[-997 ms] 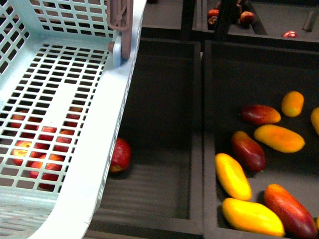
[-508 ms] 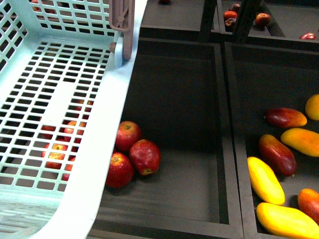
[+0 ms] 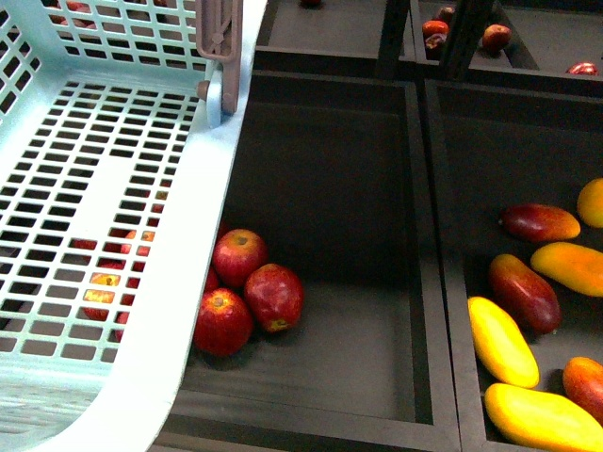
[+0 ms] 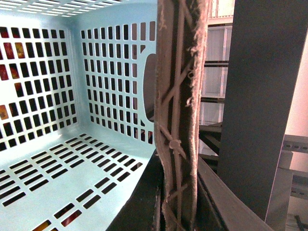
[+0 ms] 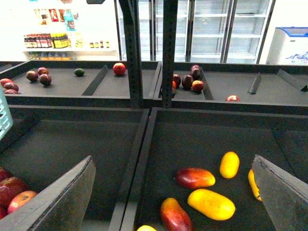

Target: Pick mango and avocado into basket

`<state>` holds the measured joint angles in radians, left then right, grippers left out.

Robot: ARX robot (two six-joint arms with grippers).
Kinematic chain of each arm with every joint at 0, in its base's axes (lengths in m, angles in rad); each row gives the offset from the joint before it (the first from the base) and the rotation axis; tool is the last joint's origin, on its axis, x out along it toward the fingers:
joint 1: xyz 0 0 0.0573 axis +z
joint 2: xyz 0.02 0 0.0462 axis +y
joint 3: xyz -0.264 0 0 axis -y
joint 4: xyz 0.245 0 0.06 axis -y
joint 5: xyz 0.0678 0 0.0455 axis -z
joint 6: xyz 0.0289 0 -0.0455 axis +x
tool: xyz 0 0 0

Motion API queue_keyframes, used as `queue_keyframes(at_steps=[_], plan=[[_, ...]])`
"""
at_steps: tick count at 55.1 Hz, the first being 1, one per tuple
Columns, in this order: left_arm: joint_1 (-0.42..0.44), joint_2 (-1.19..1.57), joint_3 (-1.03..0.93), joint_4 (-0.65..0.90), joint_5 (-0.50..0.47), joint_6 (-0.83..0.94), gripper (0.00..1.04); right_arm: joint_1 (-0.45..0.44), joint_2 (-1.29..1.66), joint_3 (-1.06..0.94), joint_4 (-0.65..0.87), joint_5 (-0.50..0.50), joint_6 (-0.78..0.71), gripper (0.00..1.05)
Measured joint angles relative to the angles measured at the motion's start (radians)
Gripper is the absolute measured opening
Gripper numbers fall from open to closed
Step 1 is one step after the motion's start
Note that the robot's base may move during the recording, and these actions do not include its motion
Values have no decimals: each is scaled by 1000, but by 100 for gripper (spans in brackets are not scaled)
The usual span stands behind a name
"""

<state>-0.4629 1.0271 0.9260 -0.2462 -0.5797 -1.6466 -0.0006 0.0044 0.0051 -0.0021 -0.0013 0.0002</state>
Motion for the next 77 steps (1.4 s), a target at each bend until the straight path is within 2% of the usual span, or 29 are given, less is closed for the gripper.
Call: queue_keyframes(at_steps=[6,9,11,13,14,18,20,23,25,33,37,40,43,49,59,77], plan=[[0,0,0,0,4,0,12,0,0,0,0,0,0,97],[-8,-1,-36,108,-60,112,12,0,0,0,0,0,0,97],[-8,4,-74,251,-107,270,12,0,0,0,0,0,0,97],[2,22,-84,336,-107,468,12,0,0,0,0,0,0,97],[5,28,-83,344,-105,494,12,0,0,0,0,0,0,97],[60,82,-45,309,-31,974,12,0,0,0,0,0,0,97],[92,124,-15,271,29,1135,12,0,0,0,0,0,0,97],[111,190,40,213,113,1263,12,0,0,0,0,0,0,97],[111,219,57,198,156,1273,12,0,0,0,0,0,0,97],[81,400,154,76,454,1273,12,0,0,0,0,0,0,97],[51,472,187,74,576,1275,12,0,0,0,0,0,0,97],[8,533,223,81,707,1267,12,0,0,0,0,0,0,97],[-24,560,250,97,766,1243,12,0,0,0,0,0,0,97],[-64,575,281,140,782,1190,12,0,0,0,0,0,0,97],[-48,575,284,160,734,1182,12,0,0,0,0,0,0,97],[-41,573,274,169,741,1172,12,0,0,0,0,0,0,97]])
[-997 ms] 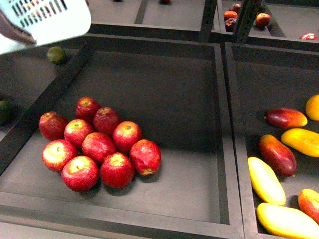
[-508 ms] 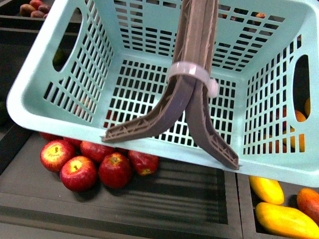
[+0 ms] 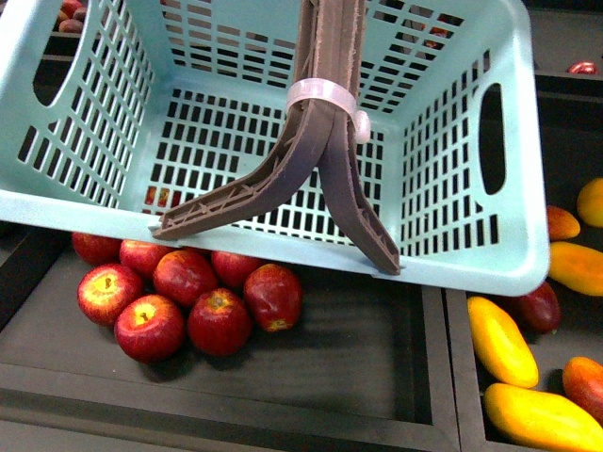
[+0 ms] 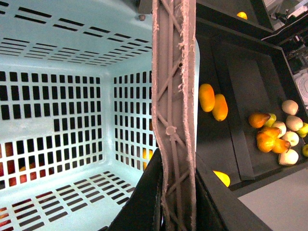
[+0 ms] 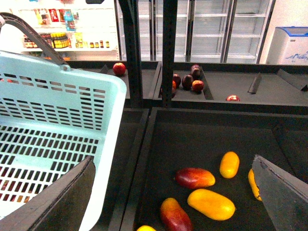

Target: Pick mango and avocado into basket

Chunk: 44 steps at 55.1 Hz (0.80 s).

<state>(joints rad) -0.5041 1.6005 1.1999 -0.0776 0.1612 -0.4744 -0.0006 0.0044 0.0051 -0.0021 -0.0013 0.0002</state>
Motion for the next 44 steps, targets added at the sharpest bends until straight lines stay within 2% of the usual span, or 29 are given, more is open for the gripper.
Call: queue_keyframes(at_steps=[44], plan=[[-1,-1,0,0,-3,0,12,0,0,0,0,0,0,97]])
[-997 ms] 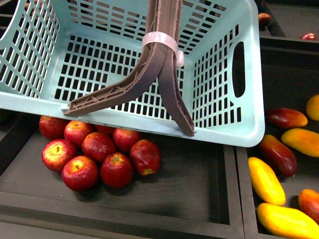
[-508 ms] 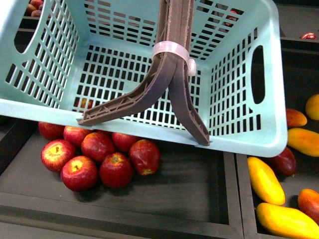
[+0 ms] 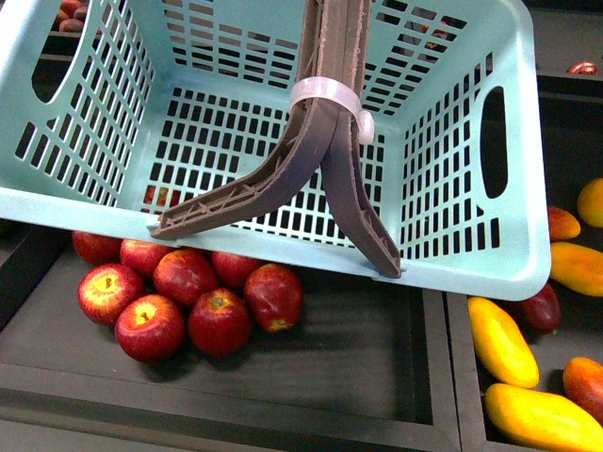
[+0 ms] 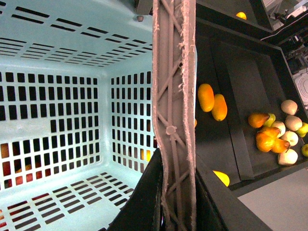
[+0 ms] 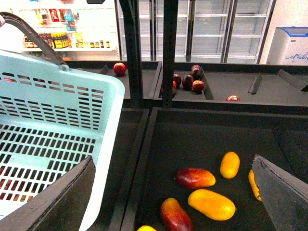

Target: Pick mango and avocado into basket

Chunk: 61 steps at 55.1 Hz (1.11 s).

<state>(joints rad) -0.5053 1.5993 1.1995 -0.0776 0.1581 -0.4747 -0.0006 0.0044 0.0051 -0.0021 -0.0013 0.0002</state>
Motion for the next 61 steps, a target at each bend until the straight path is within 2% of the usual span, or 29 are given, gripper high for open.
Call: queue_keyframes(at_steps=[3,6,9,15,20,29,33,39,47,61], plan=[[0,0,0,0,-2,0,12,8,6,2,-9,19,5,97],[0,0,0,0,-2,1,12,17,58,26,-45,120,32,97],[2,0,-1,0,-4,1,12,-23,156,57,-21,125,40,97],[1,-1,-1,0,-6,3,12,-178,404,138,118,27,19,97],[1,-2,-1,0,-4,1,12,-293,657,209,275,-64,-57,97],[1,-2,-1,0,-2,1,12,-393,1096,306,549,-140,-216,97],[1,-2,-1,0,-2,2,12,-418,1276,361,619,-173,-269,97],[1,-2,-1,0,-3,2,12,-422,1557,453,684,-209,-351,97],[1,-2,-1,0,-2,1,12,-369,1853,532,769,-241,-454,97],[1,-2,-1,0,-2,1,12,-297,2160,648,841,-242,-491,97]])
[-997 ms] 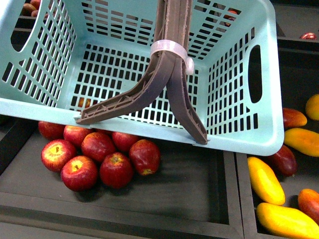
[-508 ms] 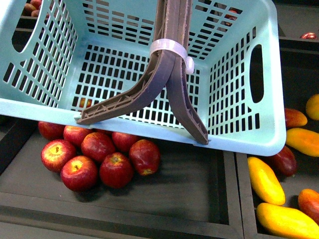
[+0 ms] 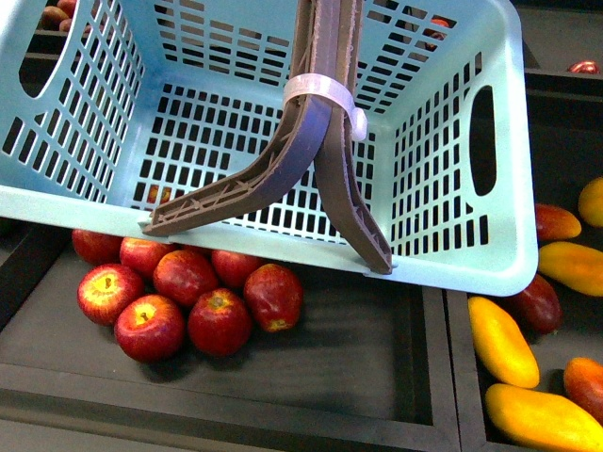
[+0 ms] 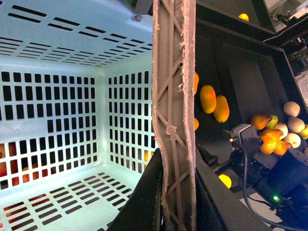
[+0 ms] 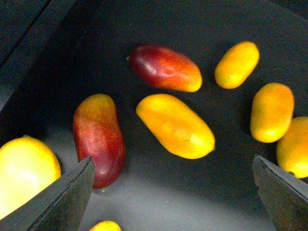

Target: Pick mango and avocado into basket

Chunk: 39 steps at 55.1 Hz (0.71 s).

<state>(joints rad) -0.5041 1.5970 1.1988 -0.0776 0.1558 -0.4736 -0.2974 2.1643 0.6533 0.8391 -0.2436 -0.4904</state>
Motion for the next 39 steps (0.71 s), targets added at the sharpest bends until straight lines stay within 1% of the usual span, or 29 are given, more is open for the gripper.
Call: queue_keyframes(at_steps=[22,39], plan=[[0,0,0,0,0,0,12,70,293,179,26,14,1,97],[0,0,0,0,0,0,12,105,400,294,-5,-6,24,97]])
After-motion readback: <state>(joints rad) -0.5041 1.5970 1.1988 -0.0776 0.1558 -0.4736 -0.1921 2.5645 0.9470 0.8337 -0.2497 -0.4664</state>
